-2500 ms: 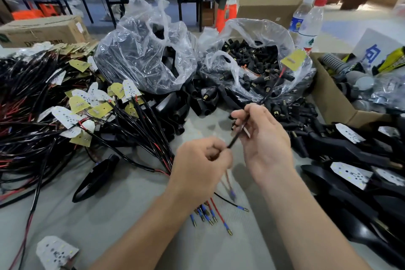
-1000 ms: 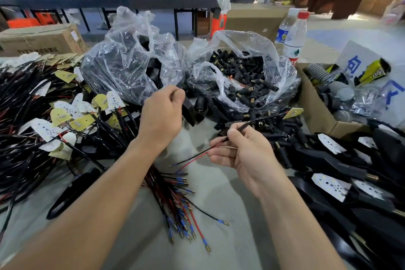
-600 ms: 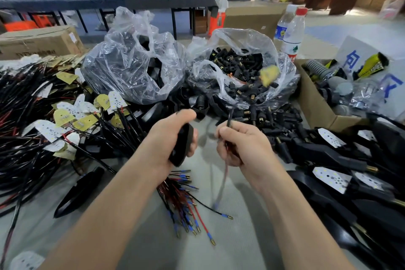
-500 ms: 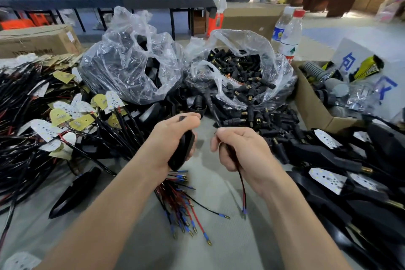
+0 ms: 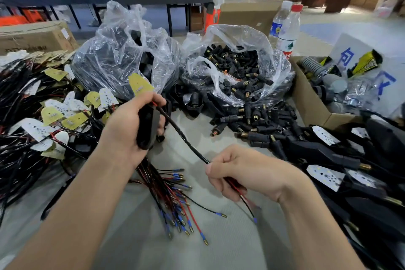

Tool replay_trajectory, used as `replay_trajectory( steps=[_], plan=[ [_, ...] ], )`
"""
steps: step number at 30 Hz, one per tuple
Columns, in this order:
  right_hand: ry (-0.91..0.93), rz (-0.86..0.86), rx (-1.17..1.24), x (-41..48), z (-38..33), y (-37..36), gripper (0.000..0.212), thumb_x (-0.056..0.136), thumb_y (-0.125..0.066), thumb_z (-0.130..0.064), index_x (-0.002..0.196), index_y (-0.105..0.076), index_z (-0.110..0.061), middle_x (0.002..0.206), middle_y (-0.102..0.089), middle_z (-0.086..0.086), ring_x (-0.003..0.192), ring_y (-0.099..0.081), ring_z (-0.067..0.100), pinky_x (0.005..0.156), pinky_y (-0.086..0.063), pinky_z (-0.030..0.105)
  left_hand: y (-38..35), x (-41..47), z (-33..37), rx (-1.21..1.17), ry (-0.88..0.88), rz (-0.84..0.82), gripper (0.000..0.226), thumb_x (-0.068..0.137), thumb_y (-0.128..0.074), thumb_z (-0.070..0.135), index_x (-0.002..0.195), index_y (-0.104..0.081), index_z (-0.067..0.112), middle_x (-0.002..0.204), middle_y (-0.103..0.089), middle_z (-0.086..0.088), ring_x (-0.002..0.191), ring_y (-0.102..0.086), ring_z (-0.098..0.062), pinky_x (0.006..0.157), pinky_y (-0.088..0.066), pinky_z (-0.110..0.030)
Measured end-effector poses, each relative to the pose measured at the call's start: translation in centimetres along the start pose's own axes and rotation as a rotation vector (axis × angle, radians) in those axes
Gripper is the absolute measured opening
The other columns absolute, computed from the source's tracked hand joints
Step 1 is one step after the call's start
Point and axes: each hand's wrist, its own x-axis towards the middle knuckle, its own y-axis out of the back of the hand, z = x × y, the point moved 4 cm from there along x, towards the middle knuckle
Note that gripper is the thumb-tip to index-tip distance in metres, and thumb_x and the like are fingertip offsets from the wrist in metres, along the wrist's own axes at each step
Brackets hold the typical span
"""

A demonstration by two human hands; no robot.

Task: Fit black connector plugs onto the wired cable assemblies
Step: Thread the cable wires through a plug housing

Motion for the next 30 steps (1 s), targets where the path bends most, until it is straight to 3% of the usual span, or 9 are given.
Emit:
replay_trajectory(
  steps=[4,9,13,15,18,20,24,27,30],
  plan=[
    [-0.062,-0.103,-0.045,-0.9,0.8,0.6,0.032,0.096,-0.056,-0.013,0.068,-0.065,0.001,0.049,-0.055,0.005,0.049,-0.043,0.015,0.054,-0.028,0.029,2.9,0.6,2.7,-0.115,-0.094,0.128,0.028,0.1,-0.053,0.021,0.074,-0.063,0.016,0.075,-0.06,0.002,0.047,-0.049,-0.01,0.041,-0.037,-0.019],
    [-0.012,-0.117,-0.219,-1.1,0.6,1.1,0.024,0.082,-0.067,-0.039,0.074,-0.081,-0.021,0.062,-0.056,-0.014,0.069,-0.039,0.015,0.071,-0.031,0.036,3.5,0.8,2.4,0.011,-0.069,0.104,0.024,0.103,-0.051,0.025,0.084,-0.063,0.016,0.073,-0.063,0.003,0.047,-0.048,-0.011,0.04,-0.038,-0.019],
    [0.117,-0.141,-0.047,-1.0,0.2,1.3,0.013,0.085,-0.072,-0.03,0.08,-0.083,-0.028,0.056,-0.046,-0.005,0.06,-0.032,0.013,0.055,-0.028,0.023,0.9,0.2,0.7,0.088,0.068,-0.027,0.037,0.107,-0.042,0.042,0.115,-0.065,0.015,0.076,-0.067,-0.001,0.047,-0.05,-0.013,0.041,-0.041,-0.019],
    [0.202,-0.022,0.099,-0.4,0.0,1.5,0.014,0.085,-0.071,-0.022,0.078,-0.083,-0.023,0.056,-0.054,0.012,0.056,-0.035,0.019,0.052,-0.028,0.022,-0.2,-0.3,-0.2,0.012,0.101,-0.017,0.039,0.106,-0.04,0.046,0.122,-0.059,0.017,0.076,-0.068,-0.005,0.047,-0.05,-0.016,0.043,-0.041,-0.019],
    [0.265,0.293,0.221,0.6,0.1,2.7,0.02,0.087,-0.071,-0.015,0.086,-0.077,0.004,0.055,-0.062,-0.002,0.05,-0.044,0.012,0.051,-0.038,0.02,-2.4,-1.5,-2.1,0.036,0.121,-0.047,0.034,0.098,-0.043,0.036,0.115,-0.063,0.013,0.072,-0.067,-0.009,0.048,-0.051,-0.022,0.041,-0.04,-0.023],
    [0.309,0.484,0.195,0.8,0.0,3.3,0.016,0.089,-0.069,-0.011,0.084,-0.077,0.002,0.056,-0.062,-0.001,0.052,-0.048,0.013,0.051,-0.041,0.022,-4.2,-2.4,-4.1,0.121,0.164,-0.11,0.034,0.083,-0.048,0.035,0.097,-0.072,0.016,0.072,-0.067,-0.013,0.052,-0.052,-0.025,0.043,-0.042,-0.026],
    [0.346,0.768,0.259,1.0,-0.1,3.7,0.012,0.083,-0.068,-0.007,0.086,-0.071,-0.018,0.055,-0.061,0.005,0.05,-0.053,0.017,0.05,-0.044,0.028,-4.8,-3.2,-6.5,0.625,-0.082,-0.069,0.037,0.073,-0.036,0.048,0.073,-0.073,0.052,0.092,-0.074,0.01,0.092,-0.067,-0.012,0.087,-0.052,-0.024],
    [0.252,0.825,0.14,1.6,0.5,3.5,0.016,0.078,-0.072,-0.014,0.082,-0.059,-0.023,0.054,-0.066,0.004,0.048,-0.054,0.017,0.054,-0.042,0.033,-4.4,-3.7,-6.7,0.938,-0.375,-0.162,0.05,0.083,-0.027,0.042,0.085,-0.077,0.039,0.085,-0.07,0.021,0.093,-0.061,0.0,0.075,-0.039,-0.007],
    [0.205,0.843,0.048,2.0,1.1,3.2,0.012,0.075,-0.074,-0.02,0.075,-0.063,-0.018,0.049,-0.063,0.001,0.047,-0.051,0.013,0.058,-0.04,0.028,-3.9,-3.2,-7.0,0.905,-0.264,-0.141,0.045,0.086,-0.034,0.038,0.088,-0.079,0.036,0.078,-0.072,0.019,0.082,-0.062,0.002,0.065,-0.039,-0.01]
  ],
)
